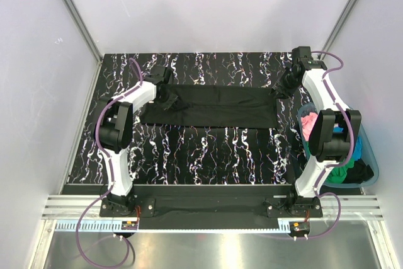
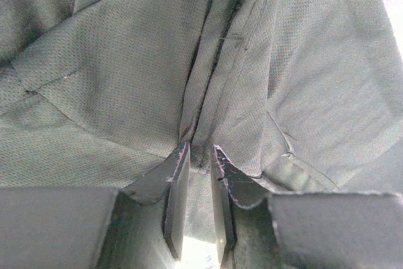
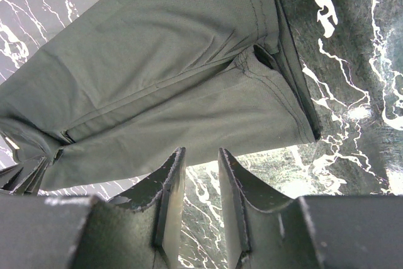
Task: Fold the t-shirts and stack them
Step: Fold the tshirt
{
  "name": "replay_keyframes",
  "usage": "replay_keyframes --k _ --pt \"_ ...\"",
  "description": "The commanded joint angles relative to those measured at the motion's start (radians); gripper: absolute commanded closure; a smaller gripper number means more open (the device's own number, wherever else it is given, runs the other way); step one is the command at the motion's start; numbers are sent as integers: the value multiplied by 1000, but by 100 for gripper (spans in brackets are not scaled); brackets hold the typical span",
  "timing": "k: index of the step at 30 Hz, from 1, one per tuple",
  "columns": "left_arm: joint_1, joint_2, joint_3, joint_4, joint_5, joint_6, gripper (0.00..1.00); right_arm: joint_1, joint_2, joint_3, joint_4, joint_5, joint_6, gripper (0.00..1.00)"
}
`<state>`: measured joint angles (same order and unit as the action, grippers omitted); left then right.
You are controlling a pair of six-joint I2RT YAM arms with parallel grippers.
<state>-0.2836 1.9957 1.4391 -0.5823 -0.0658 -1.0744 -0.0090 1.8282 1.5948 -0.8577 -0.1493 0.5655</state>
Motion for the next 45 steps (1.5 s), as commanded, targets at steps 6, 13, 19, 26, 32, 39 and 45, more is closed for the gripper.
replay_keyframes --k 6,13,19,26,32,39,45 --pt "-8 -12 18 -14 -23 -12 71 3 -26 31 19 1 2 66" --pt "-12 -6 24 -17 -25 -15 71 3 -26 36 19 -1 1 66" --pt "-15 -6 23 10 -19 -21 74 3 -24 36 19 -1 2 66" --pt "-19 2 34 13 -17 -22 88 3 -24 36 19 -1 2 66" --pt "-20 -8 41 19 -15 -29 100 4 -26 36 19 -1 2 66" --pt "-23 -9 84 82 7 16 100 4 -15 51 17 -6 5 66" --pt "-25 11 83 180 57 40 100 3 -7 71 9 -6 2 66"
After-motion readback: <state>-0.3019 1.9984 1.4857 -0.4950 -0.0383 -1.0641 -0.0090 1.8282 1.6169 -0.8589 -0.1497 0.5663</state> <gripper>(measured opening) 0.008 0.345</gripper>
